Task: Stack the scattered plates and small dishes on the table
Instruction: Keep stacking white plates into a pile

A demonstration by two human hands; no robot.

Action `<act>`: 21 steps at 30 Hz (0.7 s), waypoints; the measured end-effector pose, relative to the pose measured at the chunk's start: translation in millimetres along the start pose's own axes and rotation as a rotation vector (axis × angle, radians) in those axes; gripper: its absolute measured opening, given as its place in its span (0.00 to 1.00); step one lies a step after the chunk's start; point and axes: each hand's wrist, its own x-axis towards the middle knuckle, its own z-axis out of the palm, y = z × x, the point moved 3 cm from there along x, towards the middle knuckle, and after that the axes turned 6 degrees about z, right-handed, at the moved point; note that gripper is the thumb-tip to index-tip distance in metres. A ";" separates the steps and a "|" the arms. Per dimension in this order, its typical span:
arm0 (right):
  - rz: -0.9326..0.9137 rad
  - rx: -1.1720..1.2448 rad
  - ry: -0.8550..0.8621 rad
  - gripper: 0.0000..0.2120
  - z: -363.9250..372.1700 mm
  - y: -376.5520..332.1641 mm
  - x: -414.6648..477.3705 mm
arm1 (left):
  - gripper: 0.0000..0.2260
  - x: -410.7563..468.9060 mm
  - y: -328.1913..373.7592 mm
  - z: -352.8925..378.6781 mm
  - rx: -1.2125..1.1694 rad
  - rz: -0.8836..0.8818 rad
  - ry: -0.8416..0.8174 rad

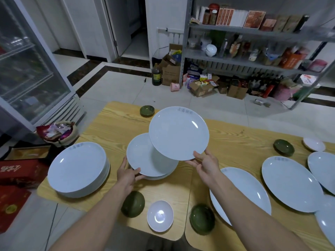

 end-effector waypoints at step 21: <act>0.147 -0.150 0.104 0.28 6.5 73.7 23.7 | 0.36 23.1 -3.3 -13.7 0.045 -0.007 -0.136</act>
